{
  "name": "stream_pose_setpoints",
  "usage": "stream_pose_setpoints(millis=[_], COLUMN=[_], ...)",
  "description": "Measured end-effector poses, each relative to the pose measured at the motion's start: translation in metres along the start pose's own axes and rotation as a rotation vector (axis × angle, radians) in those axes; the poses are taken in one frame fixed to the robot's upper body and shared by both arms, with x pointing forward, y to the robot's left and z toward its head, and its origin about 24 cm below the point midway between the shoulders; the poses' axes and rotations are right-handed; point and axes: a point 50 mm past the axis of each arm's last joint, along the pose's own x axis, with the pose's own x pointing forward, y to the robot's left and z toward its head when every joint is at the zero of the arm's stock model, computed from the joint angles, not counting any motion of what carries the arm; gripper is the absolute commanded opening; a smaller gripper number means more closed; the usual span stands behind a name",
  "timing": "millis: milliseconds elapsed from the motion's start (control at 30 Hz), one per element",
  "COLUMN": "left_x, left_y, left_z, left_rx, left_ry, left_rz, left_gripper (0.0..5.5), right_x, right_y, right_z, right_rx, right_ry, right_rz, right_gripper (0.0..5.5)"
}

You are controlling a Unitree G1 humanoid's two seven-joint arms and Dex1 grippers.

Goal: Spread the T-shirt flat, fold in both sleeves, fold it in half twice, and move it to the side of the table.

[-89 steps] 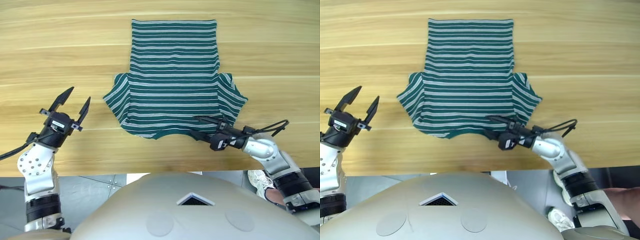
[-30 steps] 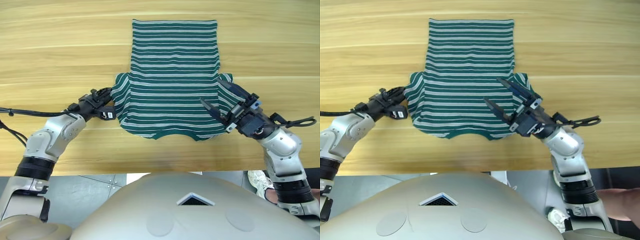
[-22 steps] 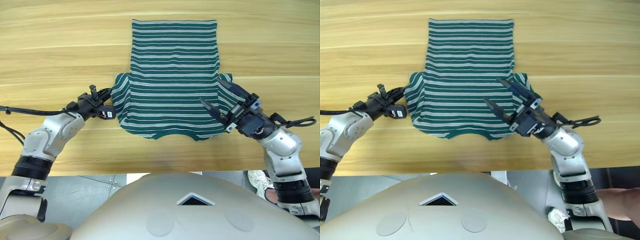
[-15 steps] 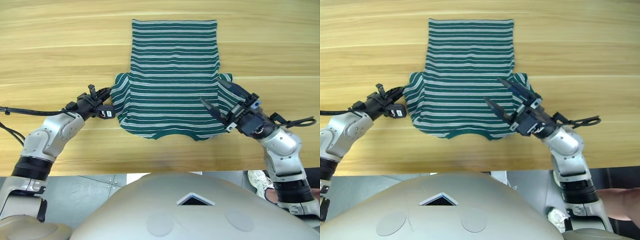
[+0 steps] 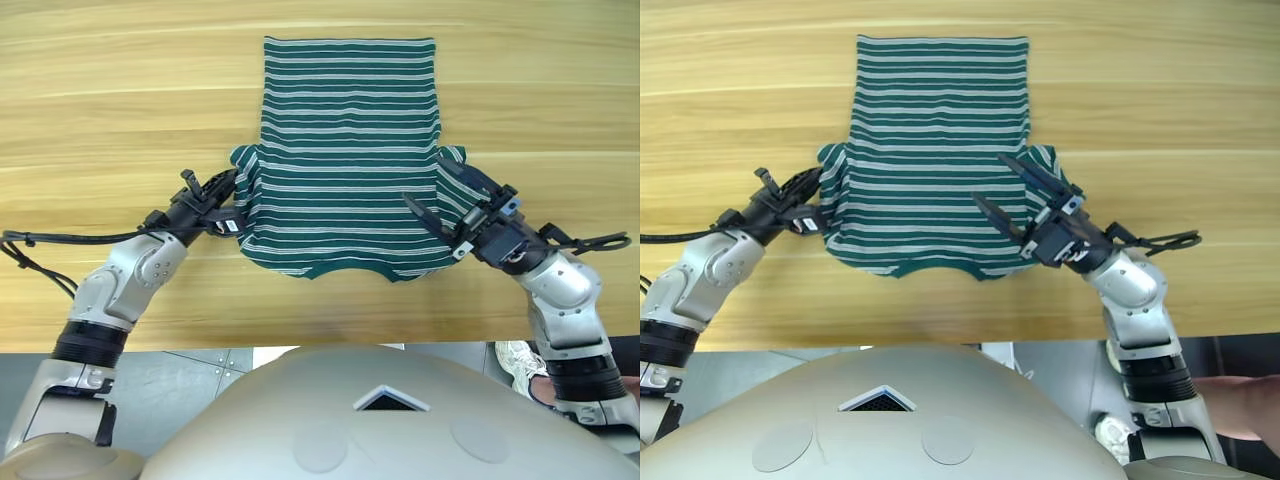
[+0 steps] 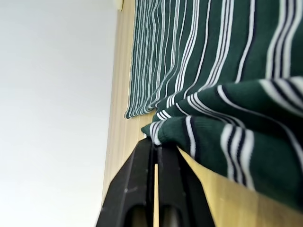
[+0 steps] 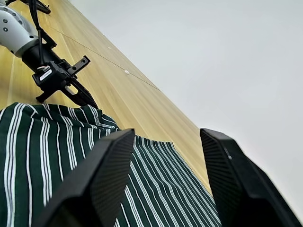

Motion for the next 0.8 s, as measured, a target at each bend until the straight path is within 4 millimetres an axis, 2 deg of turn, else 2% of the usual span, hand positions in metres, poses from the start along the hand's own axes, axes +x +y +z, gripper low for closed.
stream_pose_setpoints(millis=[300,567,800], left_x=[0.009,0.015,0.025], left_y=[0.013,0.014,0.007], left_z=[0.013,0.021,0.038], left_rx=[-0.004,0.010,0.005], left_ry=[-0.065,-0.113,-0.191], left_rz=[0.111,0.116,0.081], left_gripper=[0.01,0.01,0.01], right_x=[0.003,0.003,0.004], right_y=[0.002,0.004,0.006], right_z=[-0.001,-0.002,-0.003], right_rx=[-0.007,-0.003,0.006], right_ry=[0.001,0.004,0.000], right_rz=[0.011,0.026,0.030], right_gripper=[2.57,2.57,2.57])
